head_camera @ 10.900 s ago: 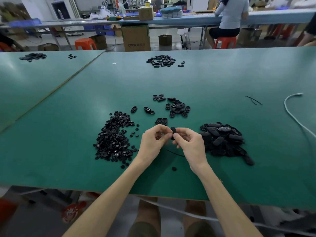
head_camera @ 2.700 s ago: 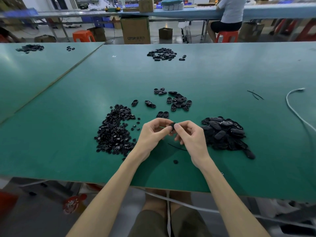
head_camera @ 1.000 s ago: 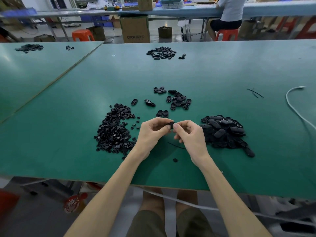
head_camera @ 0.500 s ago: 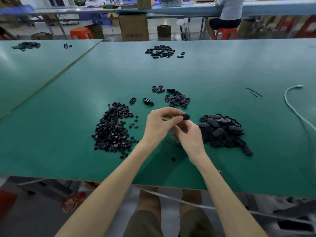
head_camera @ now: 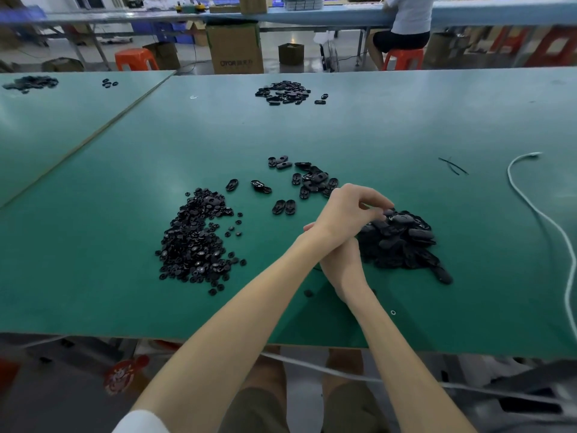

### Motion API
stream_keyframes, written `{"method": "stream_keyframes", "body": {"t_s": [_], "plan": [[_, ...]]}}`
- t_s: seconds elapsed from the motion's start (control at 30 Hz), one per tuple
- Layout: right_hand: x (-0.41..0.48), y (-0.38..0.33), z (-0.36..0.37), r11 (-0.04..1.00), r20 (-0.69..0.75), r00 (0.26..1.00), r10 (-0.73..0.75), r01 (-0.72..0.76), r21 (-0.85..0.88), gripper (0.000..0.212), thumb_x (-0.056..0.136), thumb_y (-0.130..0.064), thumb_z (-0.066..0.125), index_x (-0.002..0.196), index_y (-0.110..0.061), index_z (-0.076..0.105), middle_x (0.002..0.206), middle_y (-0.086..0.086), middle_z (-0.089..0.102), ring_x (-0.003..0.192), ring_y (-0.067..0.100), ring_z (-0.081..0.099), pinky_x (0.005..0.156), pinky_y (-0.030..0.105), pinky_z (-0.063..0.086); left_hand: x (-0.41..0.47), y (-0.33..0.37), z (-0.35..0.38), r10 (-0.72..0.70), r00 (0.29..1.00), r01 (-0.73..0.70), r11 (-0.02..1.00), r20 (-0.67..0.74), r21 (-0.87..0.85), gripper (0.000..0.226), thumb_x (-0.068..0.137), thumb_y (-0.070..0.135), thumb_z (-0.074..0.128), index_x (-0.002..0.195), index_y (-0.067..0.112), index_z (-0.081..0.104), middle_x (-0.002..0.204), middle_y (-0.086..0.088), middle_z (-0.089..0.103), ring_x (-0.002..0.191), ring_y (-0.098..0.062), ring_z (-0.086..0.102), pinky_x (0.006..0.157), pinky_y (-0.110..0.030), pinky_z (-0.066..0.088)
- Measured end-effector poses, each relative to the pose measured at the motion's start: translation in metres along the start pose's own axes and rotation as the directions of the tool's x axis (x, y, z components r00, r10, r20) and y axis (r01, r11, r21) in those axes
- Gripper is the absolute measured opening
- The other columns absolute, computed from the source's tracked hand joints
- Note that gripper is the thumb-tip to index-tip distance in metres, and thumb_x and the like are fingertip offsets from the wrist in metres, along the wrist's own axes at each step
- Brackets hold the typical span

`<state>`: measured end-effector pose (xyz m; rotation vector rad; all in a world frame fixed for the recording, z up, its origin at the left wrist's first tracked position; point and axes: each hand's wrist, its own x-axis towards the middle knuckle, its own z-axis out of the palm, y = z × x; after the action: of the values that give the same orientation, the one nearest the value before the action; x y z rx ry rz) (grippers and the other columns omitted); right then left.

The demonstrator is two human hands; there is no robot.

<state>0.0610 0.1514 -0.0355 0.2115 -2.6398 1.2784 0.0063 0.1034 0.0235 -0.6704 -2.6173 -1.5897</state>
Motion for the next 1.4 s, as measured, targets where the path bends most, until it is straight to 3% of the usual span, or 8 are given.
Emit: {"method": "stream_keyframes", "body": {"t_s": [0.1,0.27,0.4,0.57,1.03,1.17,1.27,1.4], "plan": [[0.003,-0.007,0.003,0.952,-0.119,0.988,0.094,-0.054,0.302,0.027,0.109,-0.003,0.027,0.101,-0.015,0.050,0.085,0.009,0.043,0.077,0.018,0.042,0.070,0.028,0.036,-0.001,-0.006,-0.002,-0.020,0.999,0.019,1.000,-0.031,-0.020,0.023,0.094,-0.004,0.062,0.102,0.009,0.080,0.100,0.000,0.079,0.083,-0.007,0.077,0.087,-0.032,0.060],[0.000,-0.004,0.005,0.907,0.038,0.982,0.183,-0.184,0.379,0.023,0.088,0.004,0.062,0.073,-0.013,0.061,0.062,-0.006,0.064,0.058,0.011,0.052,0.060,0.029,0.043,-0.007,-0.021,-0.022,-0.060,0.986,0.055,0.998,-0.154,-0.034,0.033,0.096,-0.008,0.052,0.101,0.012,0.078,0.102,0.000,0.077,0.085,-0.008,0.075,0.081,-0.021,0.057],[0.003,-0.005,0.003,0.888,0.014,0.985,0.174,-0.163,0.430,0.013,0.094,-0.007,0.067,0.090,-0.020,0.070,0.072,-0.004,0.074,0.061,0.009,0.068,0.059,0.022,0.050,-0.017,-0.048,-0.053,-0.125,0.952,0.185,0.962,-0.278,0.200,0.033,0.097,-0.004,0.053,0.115,0.011,0.075,0.115,-0.002,0.074,0.104,-0.013,0.066,0.100,-0.027,0.049],[0.001,-0.005,0.003,0.877,0.024,0.984,0.176,-0.168,0.451,0.009,0.095,-0.007,0.069,0.094,-0.016,0.071,0.082,0.002,0.075,0.064,0.009,0.070,0.056,0.021,0.052,-0.032,-0.081,-0.073,-0.170,0.954,0.291,0.734,-0.249,0.614,0.032,0.102,0.028,0.061,0.131,0.020,0.069,0.131,-0.003,0.062,0.126,-0.025,0.046,0.105,-0.040,0.030],[0.001,-0.005,0.003,0.857,0.022,0.984,0.179,-0.166,0.487,0.010,0.095,-0.005,0.069,0.095,-0.015,0.072,0.079,0.000,0.075,0.064,0.008,0.069,0.057,0.022,0.052,-0.059,-0.082,-0.069,0.033,0.972,0.150,0.675,-0.232,0.722,0.034,0.098,0.050,0.061,0.112,0.021,0.072,0.118,0.008,0.068,0.115,-0.016,0.052,0.097,-0.036,0.022],[0.001,-0.005,0.003,0.854,0.025,0.983,0.181,-0.170,0.492,0.009,0.096,-0.005,0.069,0.096,-0.014,0.071,0.082,0.002,0.075,0.065,0.008,0.069,0.058,0.023,0.052,-0.061,-0.078,-0.067,0.055,0.954,0.160,0.739,-0.295,0.655,0.029,0.105,0.040,0.053,0.102,0.018,0.072,0.102,0.007,0.072,0.106,-0.017,0.056,0.093,-0.034,0.023],[0.002,-0.005,0.002,0.827,-0.007,0.980,0.201,-0.166,0.537,0.009,0.097,-0.006,0.068,0.100,-0.014,0.071,0.085,0.000,0.074,0.066,0.008,0.069,0.059,0.022,0.052,-0.062,-0.072,-0.067,-0.054,0.922,0.214,0.896,-0.384,0.388,0.028,0.108,0.033,0.050,0.095,0.018,0.071,0.078,0.010,0.063,0.090,-0.007,0.053,0.087,-0.033,0.024],[0.003,-0.004,0.001,0.774,-0.033,0.975,0.221,-0.155,0.615,0.016,0.099,-0.008,0.068,0.113,-0.017,0.066,0.096,-0.001,0.070,0.071,0.010,0.071,0.064,0.022,0.054,-0.063,-0.065,-0.068,-0.176,0.915,0.226,0.969,-0.362,0.100,0.031,0.107,0.034,0.054,0.097,0.014,0.076,0.081,-0.005,0.073,0.071,-0.013,0.062,0.080,-0.040,0.048]]}}
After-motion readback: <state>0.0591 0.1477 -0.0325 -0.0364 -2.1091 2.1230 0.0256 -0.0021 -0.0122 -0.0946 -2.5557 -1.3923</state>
